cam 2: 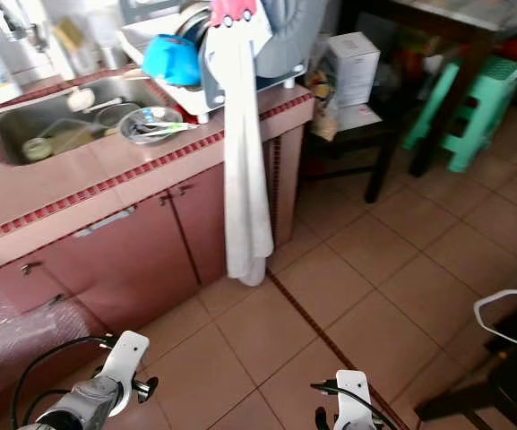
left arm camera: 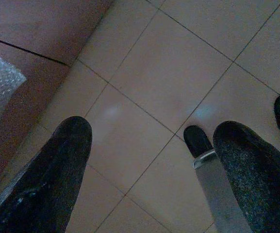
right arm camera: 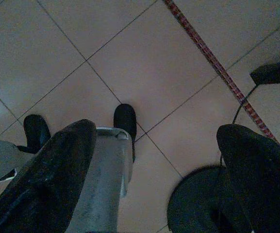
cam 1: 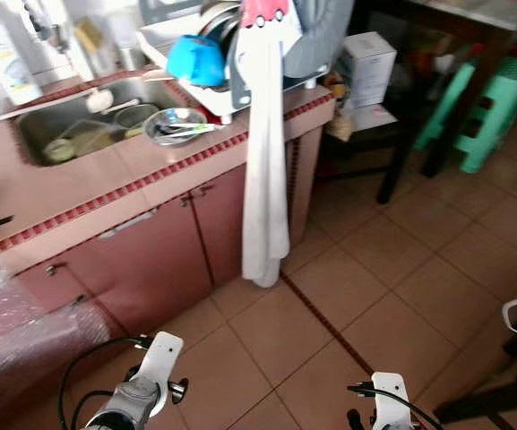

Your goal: Kitchen organization

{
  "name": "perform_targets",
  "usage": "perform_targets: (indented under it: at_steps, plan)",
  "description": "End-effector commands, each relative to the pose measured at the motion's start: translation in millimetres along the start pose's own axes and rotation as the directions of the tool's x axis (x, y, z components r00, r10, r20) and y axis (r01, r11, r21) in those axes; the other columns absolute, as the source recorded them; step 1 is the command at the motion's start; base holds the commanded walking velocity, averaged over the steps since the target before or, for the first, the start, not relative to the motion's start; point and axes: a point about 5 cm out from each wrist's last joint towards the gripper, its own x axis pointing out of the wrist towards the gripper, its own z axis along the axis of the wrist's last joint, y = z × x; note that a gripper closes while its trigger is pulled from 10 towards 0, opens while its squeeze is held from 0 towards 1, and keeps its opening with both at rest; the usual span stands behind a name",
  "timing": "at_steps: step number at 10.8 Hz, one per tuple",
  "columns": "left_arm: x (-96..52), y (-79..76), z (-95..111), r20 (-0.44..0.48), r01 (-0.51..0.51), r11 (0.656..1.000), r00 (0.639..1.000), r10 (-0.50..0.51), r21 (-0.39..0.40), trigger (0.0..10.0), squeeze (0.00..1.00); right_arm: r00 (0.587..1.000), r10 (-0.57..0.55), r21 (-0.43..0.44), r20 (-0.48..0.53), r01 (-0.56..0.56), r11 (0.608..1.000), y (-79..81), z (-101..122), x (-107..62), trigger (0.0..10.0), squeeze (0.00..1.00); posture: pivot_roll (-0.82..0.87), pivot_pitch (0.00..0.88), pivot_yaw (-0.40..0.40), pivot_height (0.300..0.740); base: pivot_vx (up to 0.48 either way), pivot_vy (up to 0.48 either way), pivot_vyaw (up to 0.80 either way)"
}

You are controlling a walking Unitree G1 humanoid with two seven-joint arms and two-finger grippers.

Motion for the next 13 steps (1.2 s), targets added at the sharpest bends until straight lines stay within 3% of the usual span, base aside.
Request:
perform_targets:
  at_steps: [1,3,6,10,12,13]
  plan:
    - [-0.4,1.7,-5.2,-0.018,-0.008,1.000,1.000,0.007,-0.027,10.0,0.00,1.000,0.001,0.004,-0.009,-0.001,1.000,0.1,-2.3,-0.2,10.0,0.00,0.02,0.068,0.047,0.740,0.000,0.000,-0.66]
    - [-0.5,1.8,-6.2,-0.018,-0.012,0.999,1.000,0.011,-0.036,10.0,0.00,1.000,0.000,-0.009,-0.007,-0.001,1.000,1.7,-1.5,-0.1,10.0,0.00,0.02,0.070,0.044,0.740,0.000,0.000,-0.66]
    - [-0.7,2.7,-8.8,-0.026,-0.021,0.998,0.999,0.020,-0.062,10.0,0.00,1.000,-0.001,-0.006,0.002,0.001,1.000,-1.0,0.4,-0.1,10.0,0.00,0.02,0.071,0.042,0.740,0.000,0.000,0.00]
    - [-0.8,2.6,-9.6,-0.028,-0.024,0.997,0.999,0.022,-0.072,10.0,0.00,0.998,-0.018,0.068,0.052,0.015,0.998,-4.2,8.0,0.1,10.0,0.00,0.02,0.073,0.041,0.740,0.000,0.000,0.00]
    - [-1.0,3.1,-12.1,-0.034,-0.024,0.997,0.999,0.022,-0.079,10.0,0.00,0.995,-0.031,0.047,0.099,0.026,0.999,-12.9,22.3,0.2,10.0,0.00,0.02,0.073,0.044,0.740,0.000,0.000,0.00]
    - [-1.1,3.2,-12.4,-0.035,-0.024,0.997,0.999,0.021,-0.077,10.0,0.00,0.992,-0.033,0.085,0.122,0.023,0.996,-16.0,32.4,0.5,10.0,0.00,0.02,0.072,0.043,0.740,0.000,0.000,0.00]
